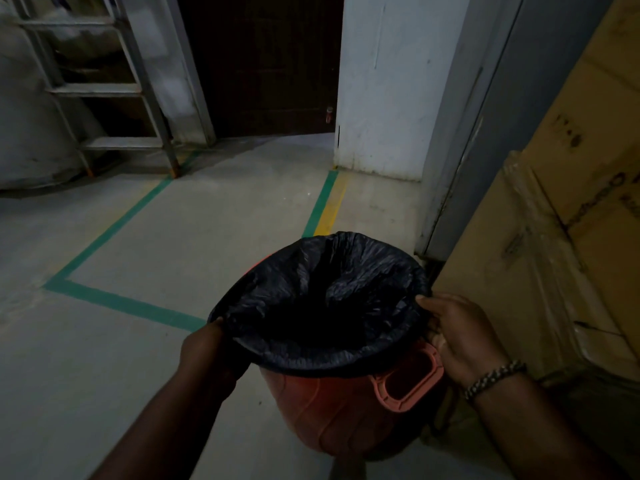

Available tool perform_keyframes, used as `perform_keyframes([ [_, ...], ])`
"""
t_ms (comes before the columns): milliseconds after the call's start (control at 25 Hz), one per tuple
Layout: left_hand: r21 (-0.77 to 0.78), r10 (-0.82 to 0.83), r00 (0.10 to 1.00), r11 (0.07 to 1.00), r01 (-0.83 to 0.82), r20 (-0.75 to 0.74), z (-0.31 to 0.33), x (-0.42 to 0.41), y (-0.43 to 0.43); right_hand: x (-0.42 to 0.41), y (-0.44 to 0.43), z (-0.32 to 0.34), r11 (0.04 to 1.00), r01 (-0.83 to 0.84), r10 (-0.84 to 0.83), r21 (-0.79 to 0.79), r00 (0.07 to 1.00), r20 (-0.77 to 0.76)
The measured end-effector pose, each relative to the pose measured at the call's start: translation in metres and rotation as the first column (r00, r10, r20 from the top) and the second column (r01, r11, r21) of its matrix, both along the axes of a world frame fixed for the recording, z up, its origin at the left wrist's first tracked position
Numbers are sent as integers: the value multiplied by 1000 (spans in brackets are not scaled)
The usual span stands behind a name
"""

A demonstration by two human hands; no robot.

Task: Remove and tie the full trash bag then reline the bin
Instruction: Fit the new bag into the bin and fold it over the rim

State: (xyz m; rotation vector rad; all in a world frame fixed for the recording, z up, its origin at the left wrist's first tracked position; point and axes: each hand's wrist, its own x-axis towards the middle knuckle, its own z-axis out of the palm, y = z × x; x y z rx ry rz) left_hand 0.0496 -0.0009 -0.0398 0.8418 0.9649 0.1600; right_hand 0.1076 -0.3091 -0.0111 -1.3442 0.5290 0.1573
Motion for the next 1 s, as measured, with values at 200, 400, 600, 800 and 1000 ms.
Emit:
perform_keyframes([
  [200,-77,-6,1000,997,4,-28,5,-1,2,3,-1,2,993,107,-111,57,991,68],
  [400,-140,-66,997,988,60,-39,16,3,-7,4,-1,4,993,107,-113,54,985,132],
  [600,-251,-90,996,964,89,6,10,11,-5,2,2,2,950,242,-191,-197,950,247],
  [800,-350,-34,997,935,56,69,10,14,-12,-14,14,24,940,223,-130,-259,933,335],
  [1000,-429,76,984,903,0,159,7,20,-17,-23,35,32,996,-78,77,41,997,28],
])
